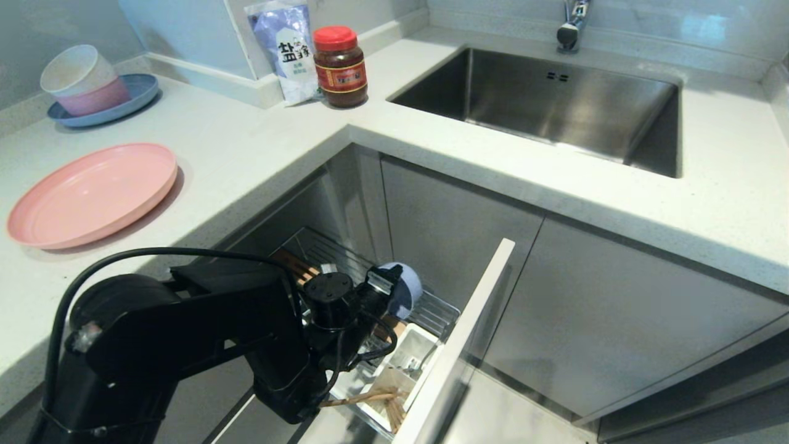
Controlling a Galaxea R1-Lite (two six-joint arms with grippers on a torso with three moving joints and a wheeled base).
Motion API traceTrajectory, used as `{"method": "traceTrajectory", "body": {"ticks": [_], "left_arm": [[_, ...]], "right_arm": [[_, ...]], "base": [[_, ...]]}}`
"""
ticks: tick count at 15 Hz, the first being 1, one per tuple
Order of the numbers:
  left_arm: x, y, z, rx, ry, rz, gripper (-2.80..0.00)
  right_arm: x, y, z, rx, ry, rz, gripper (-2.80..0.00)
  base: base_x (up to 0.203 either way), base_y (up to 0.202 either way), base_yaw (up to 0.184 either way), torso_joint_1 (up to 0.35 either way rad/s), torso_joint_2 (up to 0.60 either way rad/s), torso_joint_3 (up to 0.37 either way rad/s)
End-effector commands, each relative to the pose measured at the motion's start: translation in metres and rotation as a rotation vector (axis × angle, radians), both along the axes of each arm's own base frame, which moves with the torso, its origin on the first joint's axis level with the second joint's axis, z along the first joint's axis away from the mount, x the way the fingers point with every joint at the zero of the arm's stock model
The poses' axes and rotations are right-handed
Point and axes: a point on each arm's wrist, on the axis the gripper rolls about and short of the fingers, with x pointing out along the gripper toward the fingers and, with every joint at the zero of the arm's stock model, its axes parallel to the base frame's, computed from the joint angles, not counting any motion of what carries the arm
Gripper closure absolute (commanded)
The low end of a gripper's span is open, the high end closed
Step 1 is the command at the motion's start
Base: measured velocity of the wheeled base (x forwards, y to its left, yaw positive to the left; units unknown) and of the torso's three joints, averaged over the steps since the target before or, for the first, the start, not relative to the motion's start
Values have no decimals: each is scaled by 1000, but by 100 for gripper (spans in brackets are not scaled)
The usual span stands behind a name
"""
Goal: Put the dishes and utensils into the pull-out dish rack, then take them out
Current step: Pick up the bowl and place it in the cupboard, then pick up the plate and place it in the cupboard
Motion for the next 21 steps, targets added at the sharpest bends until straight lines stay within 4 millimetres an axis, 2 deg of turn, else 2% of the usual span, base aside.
{"method": "traceTrajectory", "body": {"ticks": [1, 5, 8, 11, 16, 21], "left_arm": [[-1, 1, 2, -8, -7, -1, -280], [-3, 1, 5, -8, -10, -2, -280], [-9, 3, 20, -23, -36, -4, -280], [-17, 7, 43, -48, -79, -5, -280], [-31, 8, 72, 6, -125, -18, -280], [-42, 15, 86, 129, -69, -20, -280]], "right_arm": [[0, 0, 0, 0, -4, 1, 0], [0, 0, 0, 0, -3, 1, 0], [0, 0, 0, 0, -4, 0, 0], [0, 0, 0, 0, -4, 2, 0], [0, 0, -1, 0, -2, 0, 0], [0, 0, 0, 0, -3, 0, 0]], "base": [[0, 0, 0, 0, 0, 0], [0, 0, 0, 0, 0, 0], [0, 0, 0, 0, 0, 0], [0, 0, 0, 0, 0, 0], [0, 0, 0, 0, 0, 0], [0, 0, 0, 0, 0, 0]]}}
